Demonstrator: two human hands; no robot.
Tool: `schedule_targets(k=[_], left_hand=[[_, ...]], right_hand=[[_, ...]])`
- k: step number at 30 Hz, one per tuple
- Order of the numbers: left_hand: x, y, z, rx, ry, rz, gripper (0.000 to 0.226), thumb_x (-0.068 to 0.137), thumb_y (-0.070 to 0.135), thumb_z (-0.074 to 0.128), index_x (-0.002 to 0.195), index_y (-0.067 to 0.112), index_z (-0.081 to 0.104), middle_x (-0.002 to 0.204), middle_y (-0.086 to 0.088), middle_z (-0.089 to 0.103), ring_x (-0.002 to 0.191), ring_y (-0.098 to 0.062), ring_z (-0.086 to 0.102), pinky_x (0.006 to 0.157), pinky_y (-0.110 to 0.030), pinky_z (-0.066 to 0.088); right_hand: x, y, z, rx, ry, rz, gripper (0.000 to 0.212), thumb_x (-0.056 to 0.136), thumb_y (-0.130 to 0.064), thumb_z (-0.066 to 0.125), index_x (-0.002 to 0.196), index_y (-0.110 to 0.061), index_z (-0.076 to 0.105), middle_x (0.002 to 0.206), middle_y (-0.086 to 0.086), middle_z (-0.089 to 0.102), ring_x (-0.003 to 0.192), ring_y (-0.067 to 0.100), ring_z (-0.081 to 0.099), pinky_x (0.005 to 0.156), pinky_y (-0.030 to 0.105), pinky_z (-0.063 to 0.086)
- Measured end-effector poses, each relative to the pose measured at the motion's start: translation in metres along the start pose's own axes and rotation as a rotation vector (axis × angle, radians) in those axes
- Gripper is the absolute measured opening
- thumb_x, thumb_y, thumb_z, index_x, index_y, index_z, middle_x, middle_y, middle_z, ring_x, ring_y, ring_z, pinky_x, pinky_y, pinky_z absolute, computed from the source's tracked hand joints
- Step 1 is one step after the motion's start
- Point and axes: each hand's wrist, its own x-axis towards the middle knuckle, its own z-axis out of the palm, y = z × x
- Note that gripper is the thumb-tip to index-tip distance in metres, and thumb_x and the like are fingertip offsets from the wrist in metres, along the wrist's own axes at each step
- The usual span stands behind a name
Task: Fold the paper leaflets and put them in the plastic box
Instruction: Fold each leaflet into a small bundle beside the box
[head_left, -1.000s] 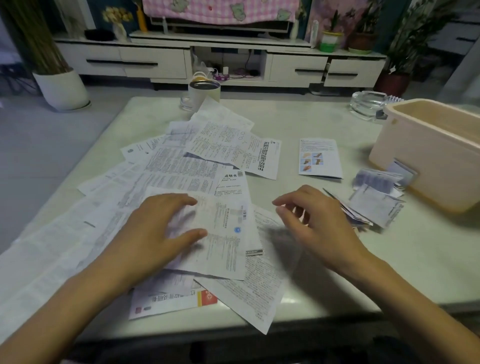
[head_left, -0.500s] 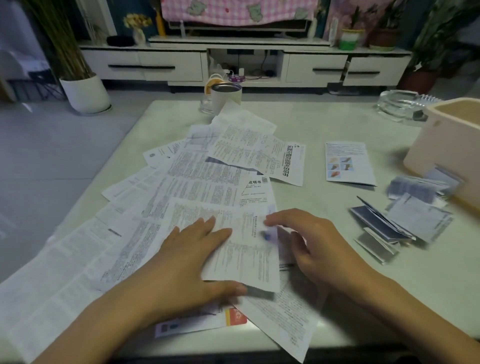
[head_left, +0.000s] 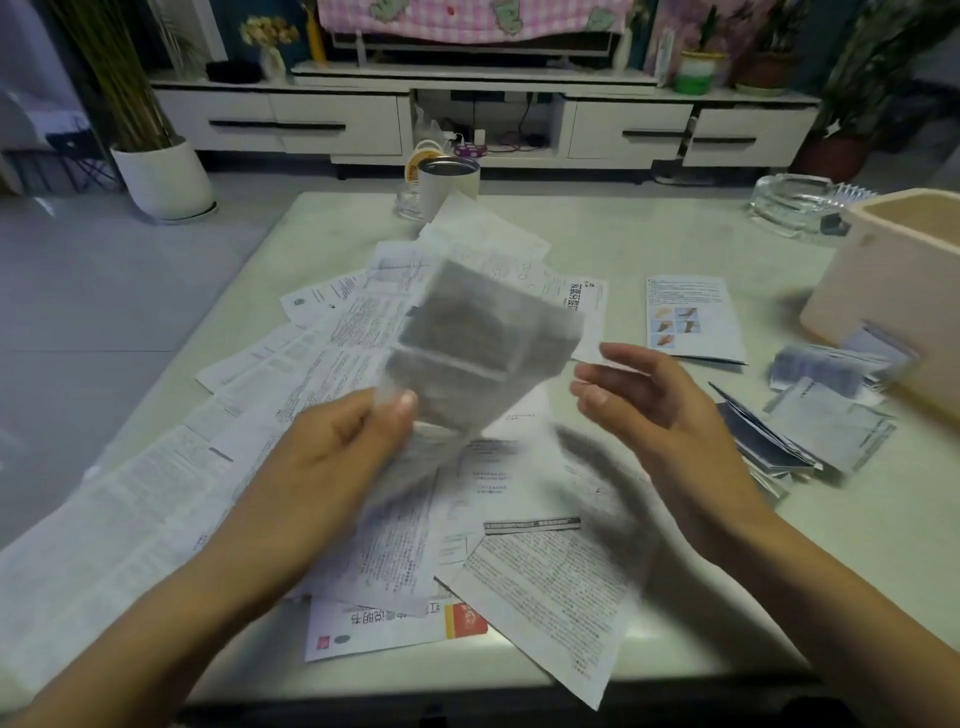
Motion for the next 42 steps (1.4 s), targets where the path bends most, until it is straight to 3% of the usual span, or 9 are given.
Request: schedule_targets(k=[5,9,13,19,24,28,35,38,42], left_hand=[[0.001,0.005,0.012,-0.585,-0.087,-0.359,0.032,0.075,0.03,0.051,0.077,0.01,0.076,0.091,-0.011,0.074,0.081,-0.023,0.072,0.063,-0.029,0.059],[0.001,0.0,0.021,-0.558,-0.103,-0.382,0.033,0.076,0.028,0.053,0.095,0.007,0.07,0.092,-0.012,0.074,0.083,-0.024,0.072,0.068,-0.029,0.059],[-0.001,-0.002,0.024,-0.397,-0.076,-0.304,0.029,0.08,0.024,0.056,0.104,0.012,0.067,0.092,-0.007,0.074,0.084,-0.021,0.072,0.072,-0.031,0.059],[0.002,0.0,0.026,-0.453,-0.036,-0.376,0.023,0.094,0.015,0.046,0.094,0.012,0.068,0.088,-0.007,0.075,0.078,-0.019,0.072,0.063,-0.027,0.059],[0.003,0.004,0.023,-0.537,-0.025,-0.366,0.04,0.087,-0.007,0.04,0.064,0.007,0.068,0.063,-0.004,0.069,0.051,-0.01,0.064,0.043,-0.013,0.047],[0.004,0.004,0.021,-0.443,-0.08,-0.343,0.044,0.082,-0.013,0.035,0.051,0.008,0.058,0.049,-0.004,0.055,0.039,-0.011,0.051,0.035,-0.01,0.035],[0.0,0.002,0.03,-0.31,-0.232,-0.316,0.009,0.064,0.008,0.063,0.061,0.013,0.07,0.064,-0.012,0.065,0.058,-0.019,0.061,0.044,-0.02,0.047],[0.005,-0.004,0.033,-0.49,-0.109,-0.365,0.031,0.088,0.032,0.048,0.095,0.012,0.07,0.086,-0.014,0.073,0.073,-0.021,0.068,0.059,-0.024,0.054],[0.006,-0.002,0.034,-0.624,-0.194,-0.404,0.058,0.077,0.051,0.042,0.111,0.009,0.061,0.099,-0.02,0.071,0.091,-0.033,0.069,0.077,-0.041,0.056]], right_hand=[[-0.008,-0.011,0.005,0.119,-0.257,0.199,0.052,0.069,-0.022,0.065,0.119,-0.014,0.054,0.101,0.006,0.072,0.093,0.018,0.069,0.079,0.027,0.056],[-0.012,-0.009,0.008,0.114,-0.181,0.214,0.04,0.078,0.004,0.063,0.115,-0.009,0.054,0.095,0.011,0.073,0.085,0.022,0.071,0.065,0.023,0.056],[-0.012,-0.011,0.006,0.055,-0.107,0.204,0.028,0.081,0.001,0.063,0.107,-0.009,0.058,0.094,0.01,0.073,0.084,0.025,0.071,0.071,0.031,0.058],[-0.01,-0.015,0.003,0.151,-0.114,0.322,0.013,0.087,0.0,0.054,0.092,-0.008,0.062,0.097,0.018,0.071,0.081,0.03,0.066,0.08,0.042,0.052],[-0.008,-0.022,0.0,0.144,-0.187,0.306,0.034,0.084,0.015,0.041,0.068,-0.005,0.063,0.05,-0.003,0.059,0.041,0.004,0.05,0.044,0.013,0.042],[-0.002,-0.022,-0.007,0.115,-0.168,0.322,0.035,0.085,0.002,0.038,0.073,-0.01,0.068,0.063,0.002,0.064,0.055,0.013,0.052,0.046,0.017,0.041],[-0.013,-0.012,-0.002,-0.303,-0.656,0.346,0.026,0.069,-0.028,0.073,0.092,-0.016,0.07,0.074,0.003,0.065,0.068,0.011,0.057,0.065,0.023,0.044],[-0.014,-0.011,0.0,-0.226,-0.524,0.321,0.011,0.073,-0.018,0.076,0.08,-0.016,0.067,0.078,0.011,0.067,0.071,0.019,0.061,0.068,0.028,0.047],[-0.011,-0.013,-0.001,-0.071,-0.246,0.348,0.011,0.08,-0.01,0.069,0.084,-0.004,0.061,0.071,0.008,0.071,0.06,0.011,0.064,0.048,0.015,0.045]])
